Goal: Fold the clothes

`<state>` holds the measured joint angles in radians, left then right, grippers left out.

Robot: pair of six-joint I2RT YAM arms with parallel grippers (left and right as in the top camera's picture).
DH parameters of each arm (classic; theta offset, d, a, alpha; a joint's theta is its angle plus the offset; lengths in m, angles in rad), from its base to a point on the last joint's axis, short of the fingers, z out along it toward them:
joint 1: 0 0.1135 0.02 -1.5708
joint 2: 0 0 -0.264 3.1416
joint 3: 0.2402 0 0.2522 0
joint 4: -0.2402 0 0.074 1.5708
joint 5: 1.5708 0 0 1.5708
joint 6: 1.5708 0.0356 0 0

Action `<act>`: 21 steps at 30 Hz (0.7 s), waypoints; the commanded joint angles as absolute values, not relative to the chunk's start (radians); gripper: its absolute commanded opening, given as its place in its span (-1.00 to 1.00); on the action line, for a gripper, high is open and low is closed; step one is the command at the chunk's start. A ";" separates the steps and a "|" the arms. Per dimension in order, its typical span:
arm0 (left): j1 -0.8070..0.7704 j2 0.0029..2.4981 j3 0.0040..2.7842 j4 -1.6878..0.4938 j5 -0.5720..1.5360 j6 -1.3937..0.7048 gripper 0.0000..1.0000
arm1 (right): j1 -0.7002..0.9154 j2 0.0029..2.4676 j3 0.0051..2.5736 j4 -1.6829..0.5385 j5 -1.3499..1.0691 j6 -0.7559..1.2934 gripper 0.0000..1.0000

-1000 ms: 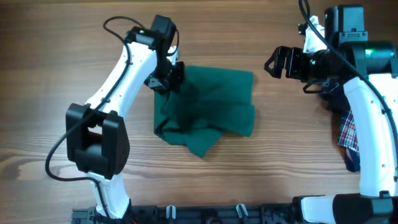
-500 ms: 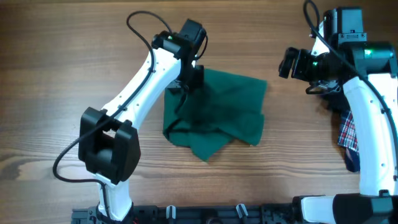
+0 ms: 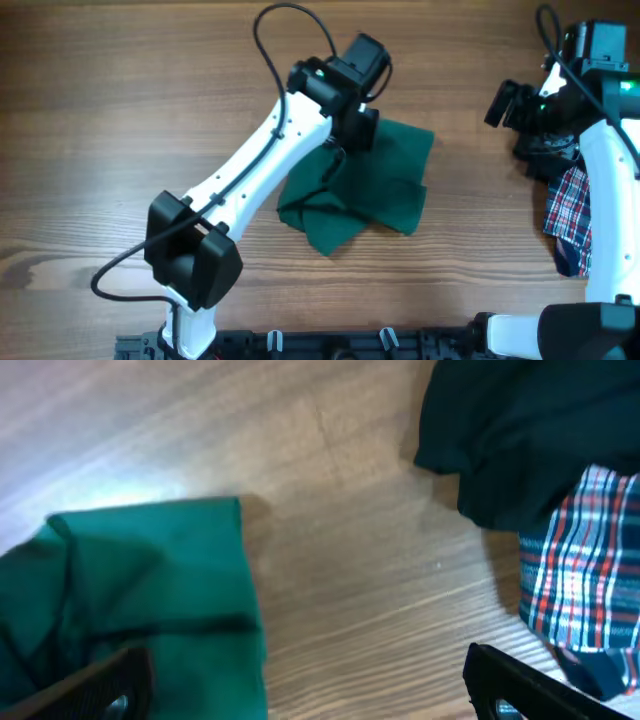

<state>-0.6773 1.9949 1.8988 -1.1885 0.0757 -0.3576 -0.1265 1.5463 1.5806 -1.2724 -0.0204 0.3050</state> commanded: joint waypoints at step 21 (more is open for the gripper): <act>-0.849 2.134 1.918 -1.020 0.122 -0.332 -0.92 | -0.163 1.549 1.531 -1.247 -0.089 0.295 0.99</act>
<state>-0.8291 2.1353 1.9003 -1.0378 0.1028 -0.3573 -0.1314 1.5467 1.5383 -1.2522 -0.0895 0.3008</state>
